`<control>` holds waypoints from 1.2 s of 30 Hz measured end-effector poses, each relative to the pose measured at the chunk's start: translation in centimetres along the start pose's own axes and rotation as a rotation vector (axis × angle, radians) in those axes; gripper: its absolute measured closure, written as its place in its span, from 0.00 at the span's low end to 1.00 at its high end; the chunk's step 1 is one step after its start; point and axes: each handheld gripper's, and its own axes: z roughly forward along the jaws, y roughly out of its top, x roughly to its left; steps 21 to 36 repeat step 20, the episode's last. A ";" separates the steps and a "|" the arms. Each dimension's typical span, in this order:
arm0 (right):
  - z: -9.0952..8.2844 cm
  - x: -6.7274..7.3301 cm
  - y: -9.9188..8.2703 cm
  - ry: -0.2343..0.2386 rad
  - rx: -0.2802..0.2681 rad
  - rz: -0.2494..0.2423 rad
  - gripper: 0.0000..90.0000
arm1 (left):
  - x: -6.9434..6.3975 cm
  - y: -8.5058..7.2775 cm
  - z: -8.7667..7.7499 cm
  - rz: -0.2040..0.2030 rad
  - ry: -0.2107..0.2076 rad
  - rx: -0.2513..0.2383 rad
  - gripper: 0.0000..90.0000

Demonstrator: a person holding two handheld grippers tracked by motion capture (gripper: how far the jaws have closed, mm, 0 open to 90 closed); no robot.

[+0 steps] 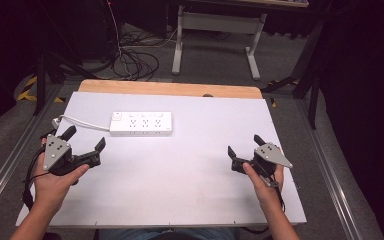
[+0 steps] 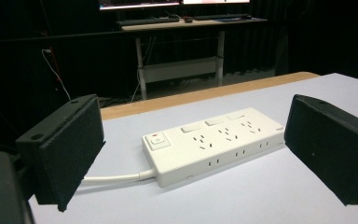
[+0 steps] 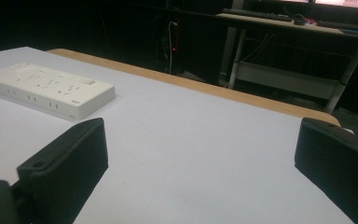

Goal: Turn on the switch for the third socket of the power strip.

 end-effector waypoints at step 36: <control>0.0 -0.1 0.0 -0.004 0.001 0.000 0.04 | 0.1 -0.2 0.2 0.002 -0.012 0.021 0.06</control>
